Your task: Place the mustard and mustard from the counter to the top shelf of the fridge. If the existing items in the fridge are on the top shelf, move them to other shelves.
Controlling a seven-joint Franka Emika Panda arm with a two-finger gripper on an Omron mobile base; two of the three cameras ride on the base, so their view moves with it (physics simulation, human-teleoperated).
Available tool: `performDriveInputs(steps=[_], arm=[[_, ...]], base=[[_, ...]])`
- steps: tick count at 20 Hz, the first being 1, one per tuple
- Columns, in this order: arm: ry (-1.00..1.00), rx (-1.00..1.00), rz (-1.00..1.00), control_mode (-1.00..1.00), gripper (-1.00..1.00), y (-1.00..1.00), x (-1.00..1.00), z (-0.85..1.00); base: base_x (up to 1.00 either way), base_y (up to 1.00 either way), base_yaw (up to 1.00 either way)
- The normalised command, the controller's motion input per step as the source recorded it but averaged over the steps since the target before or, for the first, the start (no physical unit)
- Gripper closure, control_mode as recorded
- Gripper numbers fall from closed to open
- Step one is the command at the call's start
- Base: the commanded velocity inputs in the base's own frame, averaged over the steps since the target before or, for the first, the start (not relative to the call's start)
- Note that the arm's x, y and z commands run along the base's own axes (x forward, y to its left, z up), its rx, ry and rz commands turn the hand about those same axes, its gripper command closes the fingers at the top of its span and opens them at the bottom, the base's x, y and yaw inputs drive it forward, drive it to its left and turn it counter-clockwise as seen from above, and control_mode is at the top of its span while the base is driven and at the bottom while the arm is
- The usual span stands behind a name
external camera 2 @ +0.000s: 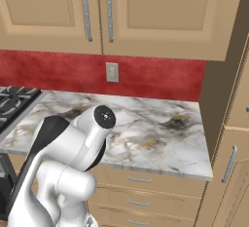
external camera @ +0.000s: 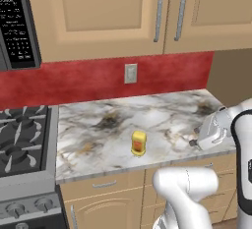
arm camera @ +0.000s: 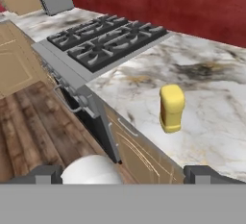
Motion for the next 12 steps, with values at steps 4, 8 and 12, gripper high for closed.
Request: performDriveInputs(steps=[4,8,12], arm=[[-0.04,0.01,0.02,-1.00,-1.00,0.22,0.10,-0.19],[-0.04,0.05,0.03,-1.00,-1.00,0.27,0.04,-0.25],[-0.03,0.05,0.03,-1.00,-1.00,0.30,0.06,-0.31]], base=[[0.00,0.00,0.00],[0.00,0.00,0.00],[0.00,0.00,0.00]])
